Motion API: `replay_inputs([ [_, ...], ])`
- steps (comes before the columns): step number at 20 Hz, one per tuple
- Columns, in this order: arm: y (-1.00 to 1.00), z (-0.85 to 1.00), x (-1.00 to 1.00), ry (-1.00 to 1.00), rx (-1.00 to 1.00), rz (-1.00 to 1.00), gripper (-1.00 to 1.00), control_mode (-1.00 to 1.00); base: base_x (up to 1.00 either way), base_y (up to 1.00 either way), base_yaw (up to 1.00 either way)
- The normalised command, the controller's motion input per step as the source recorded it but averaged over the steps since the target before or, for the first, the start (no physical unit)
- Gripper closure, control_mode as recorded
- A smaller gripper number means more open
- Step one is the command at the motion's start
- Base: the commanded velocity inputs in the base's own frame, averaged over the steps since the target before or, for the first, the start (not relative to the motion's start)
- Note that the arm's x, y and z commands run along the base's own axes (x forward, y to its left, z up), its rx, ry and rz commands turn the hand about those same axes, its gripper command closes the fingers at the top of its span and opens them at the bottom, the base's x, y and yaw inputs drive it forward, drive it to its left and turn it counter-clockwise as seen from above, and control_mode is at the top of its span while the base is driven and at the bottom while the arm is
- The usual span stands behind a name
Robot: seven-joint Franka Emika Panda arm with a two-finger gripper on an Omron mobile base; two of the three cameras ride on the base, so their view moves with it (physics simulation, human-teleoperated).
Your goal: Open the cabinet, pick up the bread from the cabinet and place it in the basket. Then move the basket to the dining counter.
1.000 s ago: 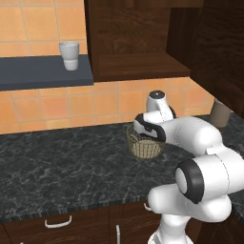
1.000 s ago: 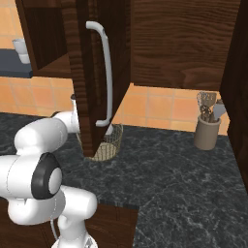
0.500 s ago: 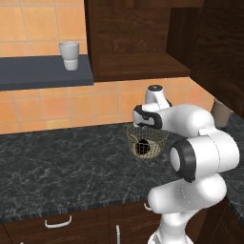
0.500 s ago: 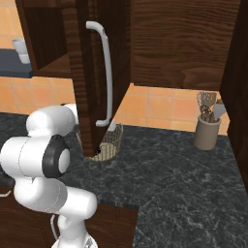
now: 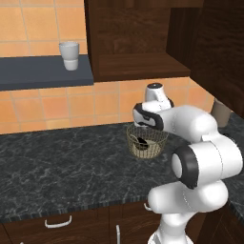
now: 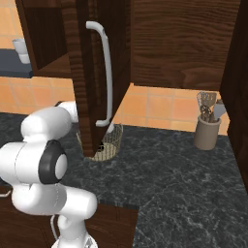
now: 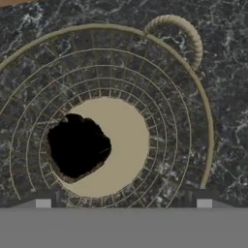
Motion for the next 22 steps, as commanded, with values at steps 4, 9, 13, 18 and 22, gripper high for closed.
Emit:
replay_inputs([
  [4, -0.02, -0.01, -0.31, 0.01, 0.02, -0.25, -1.00, -1.00, 0.00, 0.00, 0.00],
  [9, -0.39, -0.11, 0.00, 0.07, 0.24, -0.27, -1.00, -1.00, 0.00, 0.00, 0.00],
  [13, -0.18, -0.21, 0.03, 0.13, 0.22, -0.21, -1.00, -1.00, 0.00, 0.00, 0.00],
  [18, 0.00, -0.34, 0.03, 0.10, 0.05, -0.11, -1.00, -1.00, 0.00, 0.00, 0.00],
  [22, 0.00, -0.33, 0.00, 0.00, 0.02, -0.07, -1.00, -1.00, 0.00, 0.00, 0.00],
])
